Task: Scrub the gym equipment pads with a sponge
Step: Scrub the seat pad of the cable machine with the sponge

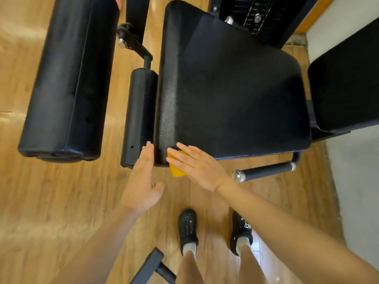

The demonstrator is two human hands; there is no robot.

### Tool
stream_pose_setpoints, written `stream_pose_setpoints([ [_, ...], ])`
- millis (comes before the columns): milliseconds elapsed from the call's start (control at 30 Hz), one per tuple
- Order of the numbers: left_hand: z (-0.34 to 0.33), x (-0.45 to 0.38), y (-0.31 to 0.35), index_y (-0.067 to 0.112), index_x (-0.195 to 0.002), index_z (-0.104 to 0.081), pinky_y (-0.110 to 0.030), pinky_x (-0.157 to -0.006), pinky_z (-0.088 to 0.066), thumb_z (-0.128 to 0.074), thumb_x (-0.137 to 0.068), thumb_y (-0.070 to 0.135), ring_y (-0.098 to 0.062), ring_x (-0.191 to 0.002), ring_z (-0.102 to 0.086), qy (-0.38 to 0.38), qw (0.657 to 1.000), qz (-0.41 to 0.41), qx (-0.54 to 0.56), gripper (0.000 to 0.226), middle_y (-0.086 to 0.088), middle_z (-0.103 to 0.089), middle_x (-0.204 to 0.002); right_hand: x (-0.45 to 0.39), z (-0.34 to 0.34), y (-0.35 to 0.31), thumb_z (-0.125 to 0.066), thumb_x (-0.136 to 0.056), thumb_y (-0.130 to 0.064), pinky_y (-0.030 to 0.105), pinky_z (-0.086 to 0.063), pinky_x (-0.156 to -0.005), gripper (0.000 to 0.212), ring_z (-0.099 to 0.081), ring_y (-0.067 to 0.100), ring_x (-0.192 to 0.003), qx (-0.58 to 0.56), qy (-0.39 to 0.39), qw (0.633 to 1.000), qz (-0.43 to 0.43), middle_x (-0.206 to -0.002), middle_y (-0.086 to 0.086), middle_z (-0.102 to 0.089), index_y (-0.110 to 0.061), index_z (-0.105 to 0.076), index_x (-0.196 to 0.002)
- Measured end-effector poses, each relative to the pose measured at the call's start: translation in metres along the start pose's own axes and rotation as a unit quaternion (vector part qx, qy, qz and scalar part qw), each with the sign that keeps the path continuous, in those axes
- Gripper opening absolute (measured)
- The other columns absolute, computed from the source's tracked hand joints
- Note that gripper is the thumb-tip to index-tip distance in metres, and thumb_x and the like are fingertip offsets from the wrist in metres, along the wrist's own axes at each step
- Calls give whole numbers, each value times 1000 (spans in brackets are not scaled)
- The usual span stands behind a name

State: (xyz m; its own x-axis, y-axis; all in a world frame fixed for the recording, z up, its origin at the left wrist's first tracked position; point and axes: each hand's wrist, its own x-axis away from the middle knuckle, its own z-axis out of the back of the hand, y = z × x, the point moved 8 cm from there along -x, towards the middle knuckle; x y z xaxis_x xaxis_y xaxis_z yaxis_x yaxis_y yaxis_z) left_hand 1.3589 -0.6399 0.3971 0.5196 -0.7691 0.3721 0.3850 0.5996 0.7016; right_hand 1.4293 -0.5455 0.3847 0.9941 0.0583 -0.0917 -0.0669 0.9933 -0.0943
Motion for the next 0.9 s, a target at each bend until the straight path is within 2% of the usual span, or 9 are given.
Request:
stream_pose_setpoints([
  [133, -4, -15, 23, 19, -150, 7, -25, -117, 4, -55, -85, 3, -1, -140, 18, -7, 993, -53, -103, 91, 15, 18, -149, 45, -2, 46, -81, -62, -1, 37, -35, -104, 93, -38, 28, -131, 38, -41, 995, -80, -143, 6, -43, -12, -29, -139],
  [200, -16, -24, 30, 13, -150, 10, -31, -118, 8, -54, -86, 12, -8, -138, 26, -23, 983, -52, -173, 91, 8, 27, -147, 65, -3, 69, -86, -54, -7, 37, -41, -100, 102, -42, 28, -130, 55, -78, 986, -136, -141, 7, -45, -11, -31, -139],
  [300, -32, -29, 34, 8, -149, 15, -37, -114, 13, -55, -85, 22, -18, -136, 33, -23, 969, -25, -244, 96, -1, 33, -147, 66, -2, 68, -87, -54, -11, 36, -44, -97, 97, -45, 28, -128, 61, -85, 981, -165, -140, 6, -47, -10, -37, -137],
  [367, -34, -29, 34, 7, -148, 16, -37, -111, 16, -54, -84, 22, -20, -136, 34, -11, 967, -13, -254, 96, -3, 33, -148, 52, -3, 53, -84, -58, -7, 35, -39, -101, 92, -41, 28, -131, 40, -58, 986, -151, -143, 5, -44, -9, -37, -137],
  [433, -34, -29, 35, 6, -149, 13, -36, -110, 18, -53, -83, 17, -19, -135, 34, -3, 966, -17, -258, 94, -2, 33, -147, 40, -4, 42, -82, -59, -2, 36, -33, -102, 84, -42, 30, -130, -14, -27, 990, -141, -142, 7, -45, -7, -45, -135],
  [600, -33, -31, 43, 4, -151, 1, -29, -110, 20, -50, -84, 9, -13, -137, 25, 37, 970, -5, -239, 84, -4, 20, -153, 37, 1, 53, -75, -60, 12, 39, -29, -105, 82, -40, 32, -131, -40, -28, 996, -75, -143, 11, -42, -5, -45, -135],
  [700, -39, -38, 58, 0, -150, -10, -33, -113, 13, -47, -85, 12, -16, -141, 16, 71, 965, -22, -252, 76, -14, 2, -158, 45, 2, 64, -66, -66, 18, 39, -15, -111, 89, -19, 28, -140, -53, -55, 997, -15, -152, 8, -25, -8, -31, -143],
  [767, -50, -48, 72, 0, -150, -10, -36, -113, 11, -38, -87, 22, -20, -143, 13, 59, 958, -44, -276, 72, -14, 0, -159, 53, -6, 72, -67, -69, 14, 37, -9, -113, 94, -7, 24, -141, -53, -80, 995, 0, -155, 5, -13, -11, -21, -146],
  [900, -73, -71, 86, 2, -150, 1, -38, -111, 16, -37, -96, 38, -27, -145, 18, 32, 938, -44, -342, 75, -14, 12, -158, 85, -18, 99, -78, -63, 6, 41, -21, -110, 96, -26, 27, -138, -39, -69, 997, -15, -150, 6, -32, -12, -26, -143],
])
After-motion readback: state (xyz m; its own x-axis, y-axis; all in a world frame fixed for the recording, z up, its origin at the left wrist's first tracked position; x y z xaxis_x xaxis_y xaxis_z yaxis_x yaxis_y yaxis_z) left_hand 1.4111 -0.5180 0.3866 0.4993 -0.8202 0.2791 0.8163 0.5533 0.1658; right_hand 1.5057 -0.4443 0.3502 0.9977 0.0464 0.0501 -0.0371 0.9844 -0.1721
